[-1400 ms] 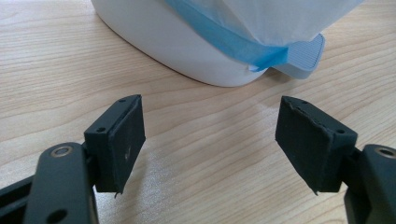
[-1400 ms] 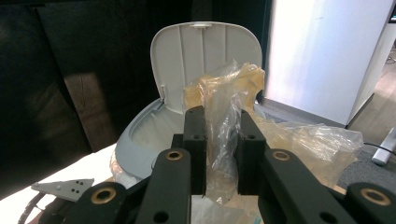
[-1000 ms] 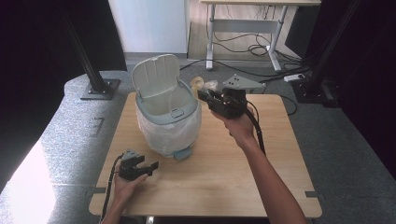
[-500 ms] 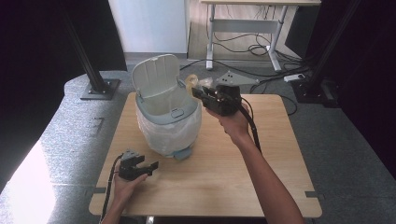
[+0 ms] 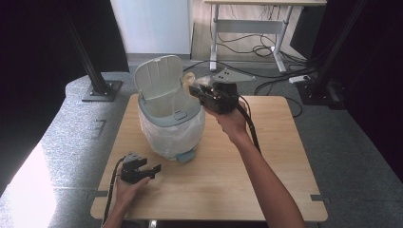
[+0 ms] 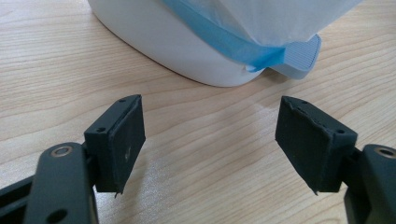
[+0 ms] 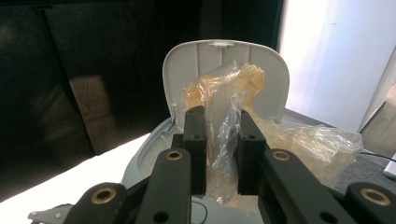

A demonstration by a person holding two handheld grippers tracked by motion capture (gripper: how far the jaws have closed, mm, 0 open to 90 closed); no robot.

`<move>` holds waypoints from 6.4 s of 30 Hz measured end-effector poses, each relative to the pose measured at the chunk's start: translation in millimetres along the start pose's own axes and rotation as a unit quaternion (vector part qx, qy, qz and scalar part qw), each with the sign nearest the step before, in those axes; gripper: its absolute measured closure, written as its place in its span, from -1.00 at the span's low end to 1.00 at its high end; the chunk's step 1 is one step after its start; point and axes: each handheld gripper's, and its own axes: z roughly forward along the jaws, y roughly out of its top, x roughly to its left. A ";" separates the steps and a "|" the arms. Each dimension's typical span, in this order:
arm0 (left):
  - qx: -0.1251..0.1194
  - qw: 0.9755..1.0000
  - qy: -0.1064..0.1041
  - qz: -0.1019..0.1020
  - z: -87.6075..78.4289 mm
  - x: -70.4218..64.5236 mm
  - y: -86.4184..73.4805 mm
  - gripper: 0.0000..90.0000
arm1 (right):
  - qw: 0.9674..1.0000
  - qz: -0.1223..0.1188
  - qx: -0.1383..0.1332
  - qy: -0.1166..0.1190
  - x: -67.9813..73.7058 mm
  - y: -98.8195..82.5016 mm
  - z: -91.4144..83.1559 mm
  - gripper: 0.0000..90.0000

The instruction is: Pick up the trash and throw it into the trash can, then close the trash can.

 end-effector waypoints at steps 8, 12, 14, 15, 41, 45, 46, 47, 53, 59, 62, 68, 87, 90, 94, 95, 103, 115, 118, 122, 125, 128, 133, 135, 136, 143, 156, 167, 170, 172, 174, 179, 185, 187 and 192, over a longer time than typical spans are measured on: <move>0.000 1.000 0.000 -0.001 -0.2 0.9 0.0 -0.47 | 1.000 0.000 0.002 0.004 3.0 1.3 11.8 0.74; 0.000 1.000 0.001 -0.001 -0.4 0.8 0.0 -0.47 | 1.000 0.000 0.003 0.008 5.6 2.0 19.5 0.74; 0.000 1.000 0.001 -0.002 -0.3 0.7 0.0 -0.47 | 1.000 -0.001 0.004 0.009 6.1 1.9 20.9 0.74; 0.000 1.000 0.001 -0.001 -0.2 0.7 0.0 -0.47 | 1.000 -0.001 0.005 0.010 6.5 1.9 22.2 0.74; -0.002 1.000 -0.002 -0.007 -1.2 4.2 -0.1 -0.47 | 0.999 -0.005 0.026 0.027 21.7 2.9 60.1 0.72; -0.003 1.000 -0.002 -0.009 -1.3 5.2 -0.2 -0.47 | 0.999 -0.006 0.029 0.030 24.3 4.1 65.4 0.72; -0.003 1.000 -0.002 -0.009 -1.3 5.4 -0.2 -0.47 | 0.999 -0.006 0.029 0.030 24.8 4.4 66.4 0.72; -0.003 1.000 -0.002 -0.009 -1.3 5.5 -0.2 -0.47 | 0.999 -0.006 0.029 0.031 25.1 4.5 67.4 0.72; -0.004 1.000 -0.001 -0.010 -2.1 5.9 0.0 -0.47 | 0.999 -0.008 0.031 0.030 28.0 3.9 71.8 0.70; -0.004 1.000 -0.001 -0.009 -2.6 6.8 0.2 -0.47 | 0.999 -0.008 0.034 0.027 28.2 2.2 71.9 0.70; -0.004 1.000 -0.001 -0.009 -2.8 6.7 0.2 -0.47 | 0.999 -0.007 0.034 0.027 28.7 1.9 72.2 0.68; -0.003 1.000 -0.001 -0.009 -2.1 7.1 0.2 -0.47 | 0.999 -0.025 0.032 -0.010 31.1 0.7 72.2 -0.17; -0.005 1.000 0.002 -0.005 -2.0 6.1 0.3 -0.47 | 1.000 0.003 0.022 -0.016 9.3 -15.0 31.1 -0.27; -0.011 1.000 0.002 -0.004 -3.8 5.1 0.9 -0.47 | 1.000 0.011 0.019 -0.022 -0.8 -28.0 9.3 -0.27; -0.019 1.000 0.002 -0.001 -6.6 3.6 2.0 -0.47 | 0.999 0.014 0.020 -0.029 -10.8 -44.4 -13.5 -0.26; -0.020 1.000 0.002 0.000 -7.3 3.2 2.5 -0.47 | 0.999 0.014 0.020 -0.029 -10.8 -44.4 -13.5 -0.26; -0.034 0.999 -0.005 0.010 -17.6 -1.3 9.5 -0.45 | 0.998 0.029 0.021 -0.053 -30.9 -85.5 -57.5 -0.26; -0.039 0.998 -0.011 0.039 -25.9 -12.5 16.8 -0.46 | 0.994 0.052 0.042 -0.082 -50.0 -163.7 -101.8 -0.26; -0.044 0.998 -0.014 0.036 -30.0 -13.4 18.8 -0.47 | 0.993 0.053 0.053 -0.093 -50.8 -187.5 -112.3 -0.26; -0.052 0.998 -0.017 0.034 -34.3 -13.4 20.7 -0.48 | 0.992 0.056 0.057 -0.098 -50.1 -204.8 -119.5 -0.26; -0.057 0.998 -0.020 0.033 -37.2 -13.7 22.3 -0.48 | 0.991 0.068 0.062 -0.101 -51.0 -220.7 -123.3 -0.26; -0.062 0.997 -0.028 0.030 -39.9 -14.5 23.5 -0.49 | 0.989 0.078 0.070 -0.105 -51.8 -237.9 -125.0 -0.26; -0.075 0.996 -0.031 0.033 -47.4 -17.1 28.2 -0.50 | 0.986 0.093 0.078 -0.111 -54.8 -257.1 -127.7 -0.26; -0.079 0.996 -0.036 0.032 -51.3 -17.4 30.8 -0.51 | 0.986 0.092 0.083 -0.114 -56.0 -260.1 -128.9 -0.25; -0.081 0.995 -0.039 0.031 -52.9 -17.5 32.2 -0.53 | 0.985 0.092 0.084 -0.117 -56.8 -261.4 -130.0 -0.25; -0.101 0.993 -0.042 0.039 -68.5 -20.0 43.3 -0.58 | 0.982 0.103 0.094 -0.124 -62.0 -270.8 -133.3 -0.25; -0.145 0.987 -0.043 0.046 -108.7 -18.9 78.5 -0.61 | 0.980 0.110 0.118 -0.118 -68.2 -285.4 -133.6 -0.25; -0.163 0.983 -0.056 0.053 -114.2 -18.4 109.7 -0.59 | 0.977 0.121 0.126 -0.124 -74.3 -290.9 -137.0 -0.24; -0.166 0.983 -0.057 0.057 -113.8 -18.8 117.4 -0.59 | 0.976 0.119 0.138 -0.122 -74.9 -293.7 -134.5 -0.24; -0.165 0.983 -0.056 0.065 -113.1 -19.6 123.4 -0.59 | 0.976 0.118 0.138 -0.122 -74.7 -293.8 -133.9 -0.24; -0.164 0.983 -0.051 0.070 -111.9 -19.8 128.1 -0.59 | 0.976 0.118 0.138 -0.122 -74.6 -293.8 -133.3 -0.24; -0.172 0.981 -0.054 0.071 -110.6 -19.6 140.7 -0.59 | 0.975 0.120 0.139 -0.124 -74.6 -295.6 -134.7 -0.24; -0.170 0.982 -0.037 0.074 -106.1 -16.2 152.1 -0.59 | 0.975 0.119 0.143 -0.122 -73.7 -295.9 -134.9 -0.23; -0.168 0.982 -0.032 0.075 -104.5 -13.7 155.1 -0.59 | 0.975 0.118 0.146 -0.121 -73.2 -296.7 -133.5 -0.23; -0.166 0.983 -0.034 0.071 -99.5 -6.0 163.6 -0.59 | 0.974 0.115 0.152 -0.121 -72.3 -299.8 -131.1 -0.23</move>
